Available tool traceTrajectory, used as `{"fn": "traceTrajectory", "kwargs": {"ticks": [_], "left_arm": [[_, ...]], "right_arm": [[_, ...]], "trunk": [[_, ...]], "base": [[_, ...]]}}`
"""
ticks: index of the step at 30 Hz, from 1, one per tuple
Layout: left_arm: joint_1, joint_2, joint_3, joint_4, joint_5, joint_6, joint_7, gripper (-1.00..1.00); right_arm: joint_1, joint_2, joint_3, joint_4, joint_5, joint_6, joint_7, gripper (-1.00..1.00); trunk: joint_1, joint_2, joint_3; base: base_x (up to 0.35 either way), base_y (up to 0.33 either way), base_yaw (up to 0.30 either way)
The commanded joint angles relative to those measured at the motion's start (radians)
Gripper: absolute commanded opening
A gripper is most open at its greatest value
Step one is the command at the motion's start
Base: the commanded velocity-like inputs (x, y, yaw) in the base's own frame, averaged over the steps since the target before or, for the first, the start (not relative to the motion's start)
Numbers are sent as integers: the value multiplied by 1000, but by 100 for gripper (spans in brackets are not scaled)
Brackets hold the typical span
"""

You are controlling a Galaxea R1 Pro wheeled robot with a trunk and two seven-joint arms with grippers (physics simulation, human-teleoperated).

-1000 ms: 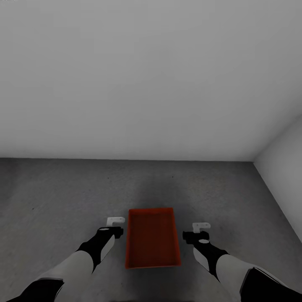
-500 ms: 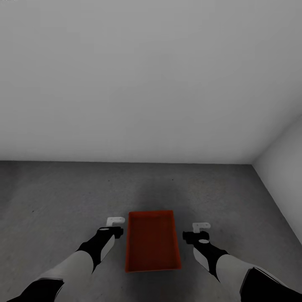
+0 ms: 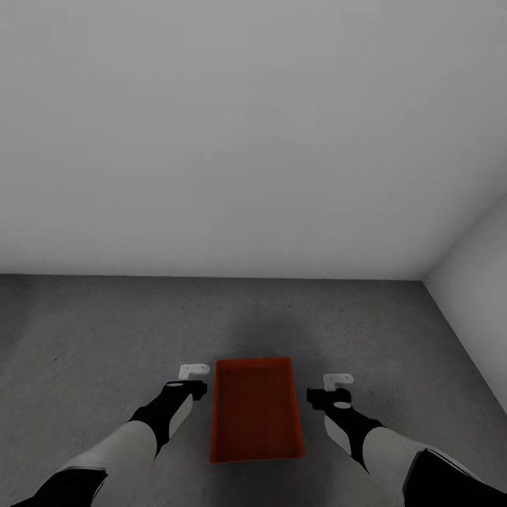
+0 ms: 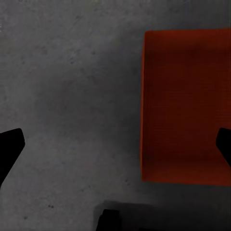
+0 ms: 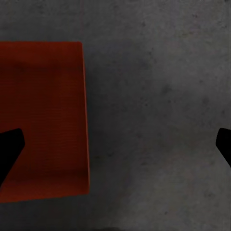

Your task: Move the two storage containers from the living room to the garage. In the garage, place one container on the floor and stack the other container on top of it (either order is fine).

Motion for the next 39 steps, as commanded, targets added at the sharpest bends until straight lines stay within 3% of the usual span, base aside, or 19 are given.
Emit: {"fn": "traceTrajectory", "kwargs": {"ticks": [1, 39], "left_arm": [[0, 0, 0, -2, 0, 6, 3, 100], [0, 1, 0, 1, -1, 3, 2, 100]], "right_arm": [[-1, 0, 9, 0, -10, -3, -3, 100], [-1, 0, 9, 0, -10, -3, -3, 100]], "trunk": [[0, -1, 0], [0, -1, 60]], "base": [[0, 0, 0], [0, 0, 0]]}}
